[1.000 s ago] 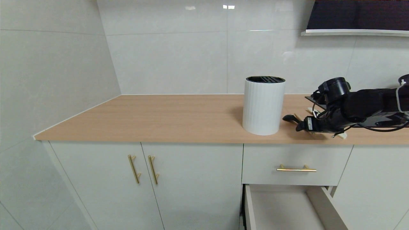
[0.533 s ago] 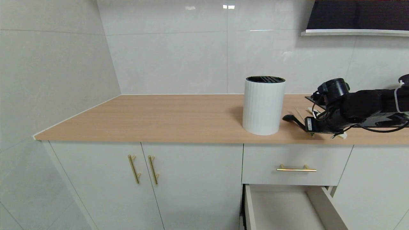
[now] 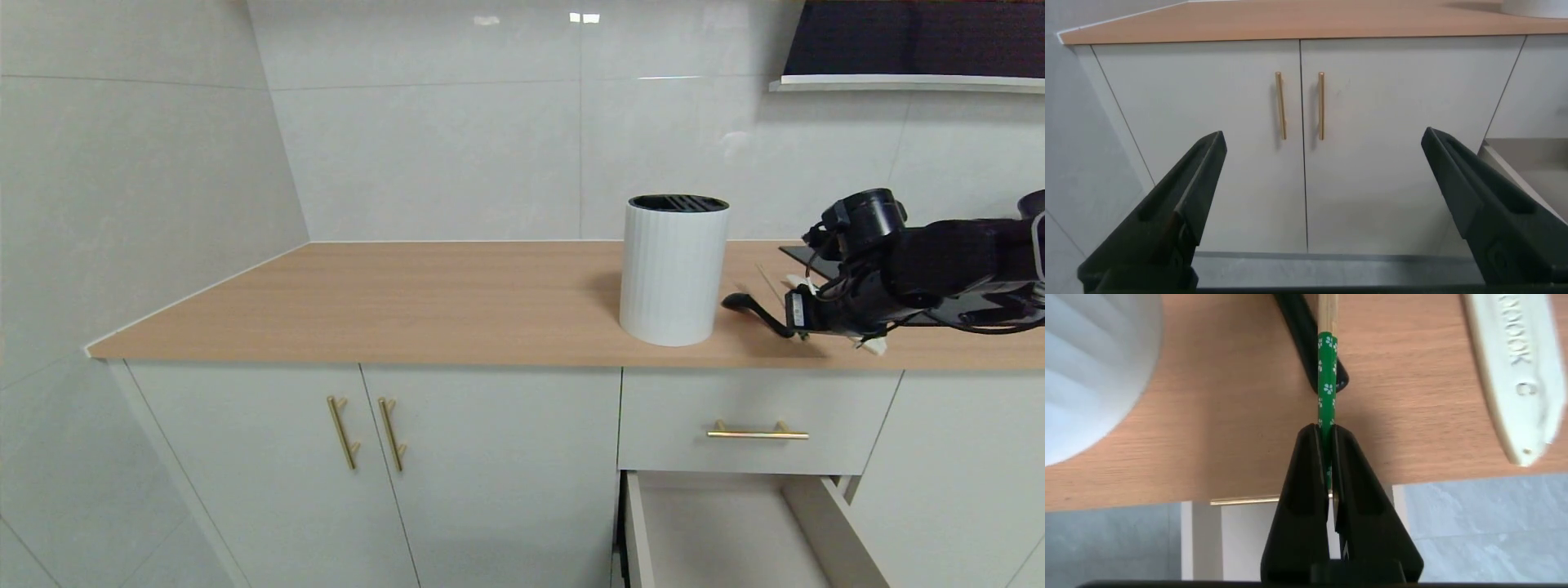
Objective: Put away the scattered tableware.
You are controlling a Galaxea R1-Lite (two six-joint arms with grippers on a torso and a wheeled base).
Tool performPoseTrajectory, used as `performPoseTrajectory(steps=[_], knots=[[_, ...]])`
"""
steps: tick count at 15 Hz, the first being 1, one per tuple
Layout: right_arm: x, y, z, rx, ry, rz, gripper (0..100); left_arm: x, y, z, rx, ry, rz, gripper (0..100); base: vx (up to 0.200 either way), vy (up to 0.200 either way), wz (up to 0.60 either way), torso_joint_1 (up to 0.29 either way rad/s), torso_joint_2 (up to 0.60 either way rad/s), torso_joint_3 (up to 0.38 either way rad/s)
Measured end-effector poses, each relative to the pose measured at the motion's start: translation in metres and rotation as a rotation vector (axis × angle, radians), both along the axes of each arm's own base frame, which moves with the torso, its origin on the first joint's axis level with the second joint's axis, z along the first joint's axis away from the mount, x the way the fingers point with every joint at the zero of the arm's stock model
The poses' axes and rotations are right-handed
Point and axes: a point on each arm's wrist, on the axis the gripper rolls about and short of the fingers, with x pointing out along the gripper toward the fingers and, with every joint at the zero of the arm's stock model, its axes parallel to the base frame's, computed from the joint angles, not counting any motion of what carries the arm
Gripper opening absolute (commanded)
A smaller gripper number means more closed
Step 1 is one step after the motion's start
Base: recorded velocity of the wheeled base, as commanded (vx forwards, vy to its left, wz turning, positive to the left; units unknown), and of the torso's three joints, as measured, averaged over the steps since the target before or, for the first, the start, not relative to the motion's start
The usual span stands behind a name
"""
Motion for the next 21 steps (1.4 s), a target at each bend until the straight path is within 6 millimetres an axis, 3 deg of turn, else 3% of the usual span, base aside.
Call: performPoseTrajectory(steps=[3,5,9,12,15,21], knots=[[-0.018,-0.001,0.016,0.014,-0.025,0.0,0,0.0,0.0,0.0,0.0,0.0,0.0,100,0.0,0.0,0.0,0.0,0.0,0.0],[-0.04,-0.001,0.031,0.023,-0.048,0.016,0,0.0,0.0,0.0,0.0,0.0,0.0,100,0.0,0.0,0.0,0.0,0.0,0.0],[-0.115,-0.002,0.055,0.094,-0.058,0.135,0,0.0,0.0,0.0,0.0,0.0,0.0,100,0.0,0.0,0.0,0.0,0.0,0.0],[-0.161,-0.006,0.06,0.087,-0.043,0.205,0,0.0,0.0,0.0,0.0,0.0,0.0,100,0.0,0.0,0.0,0.0,0.0,0.0],[-0.179,0.002,0.057,0.086,-0.039,0.254,0,0.0,0.0,0.0,0.0,0.0,0.0,100,0.0,0.0,0.0,0.0,0.0,0.0],[-0.193,0.022,0.049,0.081,-0.011,0.361,0,0.0,0.0,0.0,0.0,0.0,0.0,100,0.0,0.0,0.0,-0.061,0.15,0.091]])
